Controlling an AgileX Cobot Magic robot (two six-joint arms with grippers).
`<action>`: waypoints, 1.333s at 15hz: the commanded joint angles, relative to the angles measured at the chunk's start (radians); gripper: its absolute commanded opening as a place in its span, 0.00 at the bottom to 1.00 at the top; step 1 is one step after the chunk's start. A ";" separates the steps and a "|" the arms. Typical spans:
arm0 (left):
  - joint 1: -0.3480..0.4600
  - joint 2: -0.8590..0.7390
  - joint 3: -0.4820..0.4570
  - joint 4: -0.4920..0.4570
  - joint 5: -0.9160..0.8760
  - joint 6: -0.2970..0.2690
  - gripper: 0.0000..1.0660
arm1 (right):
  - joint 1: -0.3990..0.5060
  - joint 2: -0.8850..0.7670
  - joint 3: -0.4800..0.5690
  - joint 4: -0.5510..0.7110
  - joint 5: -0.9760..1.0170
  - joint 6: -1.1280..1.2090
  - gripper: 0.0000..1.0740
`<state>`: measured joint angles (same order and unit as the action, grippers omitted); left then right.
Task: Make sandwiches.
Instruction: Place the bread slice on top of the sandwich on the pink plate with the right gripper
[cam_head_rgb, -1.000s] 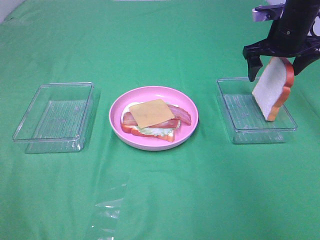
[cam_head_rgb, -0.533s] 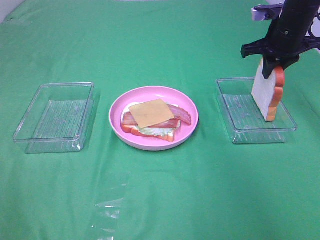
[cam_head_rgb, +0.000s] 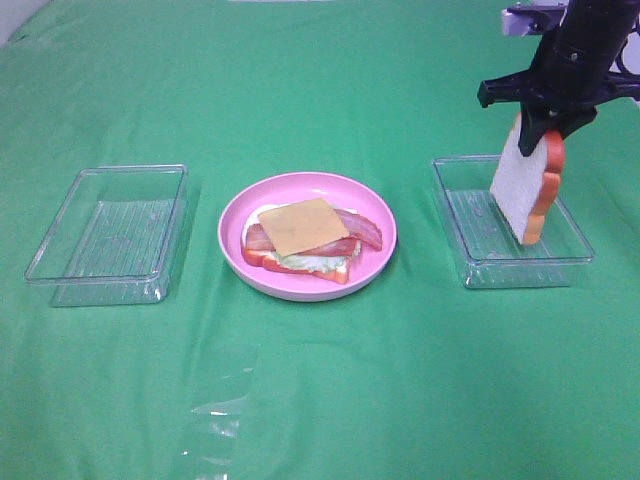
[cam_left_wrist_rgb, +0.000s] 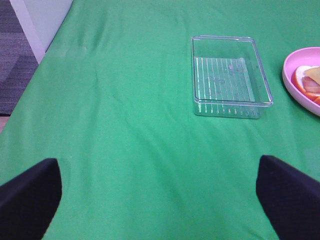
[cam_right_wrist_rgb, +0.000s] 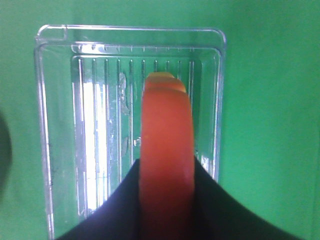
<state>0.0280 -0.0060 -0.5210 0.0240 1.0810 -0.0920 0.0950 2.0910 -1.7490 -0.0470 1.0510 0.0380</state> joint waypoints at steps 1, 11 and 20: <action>-0.004 -0.013 0.002 0.000 -0.002 0.001 0.94 | 0.003 -0.141 0.000 0.040 -0.001 -0.003 0.05; -0.004 -0.013 0.002 0.000 -0.002 0.001 0.94 | 0.167 -0.232 0.001 0.414 -0.030 -0.157 0.05; -0.004 -0.013 0.002 0.000 -0.002 0.001 0.94 | 0.391 -0.046 0.001 0.511 -0.134 -0.165 0.05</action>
<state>0.0280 -0.0060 -0.5210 0.0240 1.0810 -0.0920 0.4920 2.0560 -1.7490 0.4520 0.9150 -0.1160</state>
